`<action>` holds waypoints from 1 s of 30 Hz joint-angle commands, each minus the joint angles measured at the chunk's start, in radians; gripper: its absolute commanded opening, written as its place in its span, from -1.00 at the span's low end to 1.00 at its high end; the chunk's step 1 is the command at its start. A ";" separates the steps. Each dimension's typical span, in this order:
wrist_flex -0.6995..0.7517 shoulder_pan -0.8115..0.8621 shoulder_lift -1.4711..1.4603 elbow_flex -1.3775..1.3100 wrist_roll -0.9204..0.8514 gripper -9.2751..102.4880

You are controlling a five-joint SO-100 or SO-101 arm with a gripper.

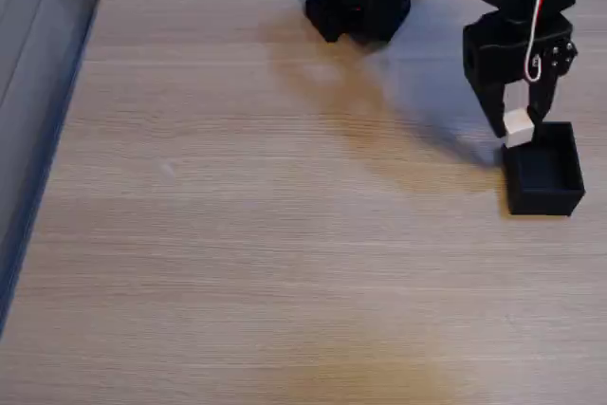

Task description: Pick a white block and place it in the black box.

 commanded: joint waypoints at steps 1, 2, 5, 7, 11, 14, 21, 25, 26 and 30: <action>0.008 -0.046 -0.043 -0.092 0.037 -0.83; 0.009 -0.060 -0.058 -0.107 0.048 -0.83; 0.025 -0.098 -0.107 -0.160 0.084 -0.83; 0.034 -0.123 -0.135 -0.193 0.107 -0.83; 0.034 -0.140 -0.175 -0.241 0.126 -0.83; 0.018 -0.132 -0.184 -0.244 0.115 -0.82; 0.003 -0.097 -0.202 -0.238 0.098 -0.62; 0.012 -0.087 -0.198 -0.235 0.103 -0.38; 0.012 -0.086 -0.198 -0.235 0.103 -0.38; 0.017 -0.081 -0.183 -0.233 0.106 -0.34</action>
